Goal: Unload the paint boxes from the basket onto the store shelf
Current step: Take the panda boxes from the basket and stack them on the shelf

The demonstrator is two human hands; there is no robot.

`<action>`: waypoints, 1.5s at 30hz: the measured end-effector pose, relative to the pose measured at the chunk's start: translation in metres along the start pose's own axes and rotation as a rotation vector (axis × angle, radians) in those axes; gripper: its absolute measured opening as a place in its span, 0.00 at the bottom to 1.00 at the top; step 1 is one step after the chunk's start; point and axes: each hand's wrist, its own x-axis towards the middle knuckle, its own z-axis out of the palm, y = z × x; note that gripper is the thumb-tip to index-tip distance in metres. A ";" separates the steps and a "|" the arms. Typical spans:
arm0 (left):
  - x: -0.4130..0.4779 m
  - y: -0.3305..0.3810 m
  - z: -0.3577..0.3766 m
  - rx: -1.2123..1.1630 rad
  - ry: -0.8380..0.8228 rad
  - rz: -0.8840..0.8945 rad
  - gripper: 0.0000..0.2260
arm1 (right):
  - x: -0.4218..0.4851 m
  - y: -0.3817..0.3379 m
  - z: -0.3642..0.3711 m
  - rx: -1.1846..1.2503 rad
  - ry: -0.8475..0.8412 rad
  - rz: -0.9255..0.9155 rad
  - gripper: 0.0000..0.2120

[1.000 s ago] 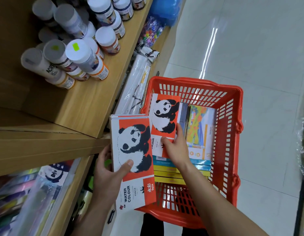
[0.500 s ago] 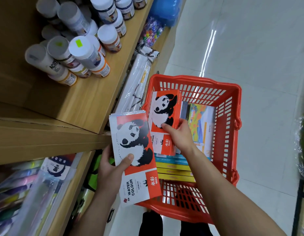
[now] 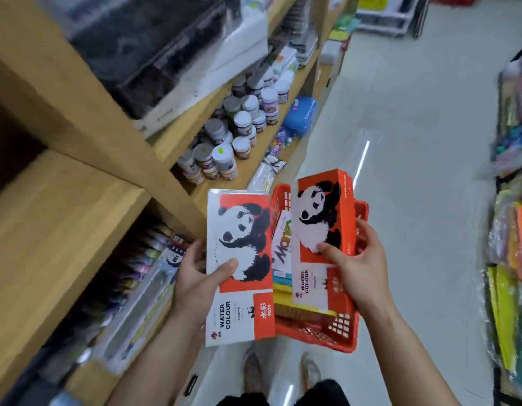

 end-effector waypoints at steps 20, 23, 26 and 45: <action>-0.150 0.133 -0.172 -0.326 0.683 0.232 0.21 | -0.126 -0.208 0.077 0.174 -0.749 -0.205 0.37; -0.148 0.121 -0.201 -0.375 0.704 0.161 0.21 | -0.130 -0.227 0.124 0.127 -0.809 -0.208 0.43; -0.158 0.103 -0.227 -0.404 0.714 0.089 0.16 | -0.127 -0.245 0.177 0.044 -0.878 -0.187 0.42; -0.132 0.165 -0.248 -0.466 0.713 0.134 0.19 | -0.127 -0.226 0.209 -0.132 -0.708 -0.722 0.23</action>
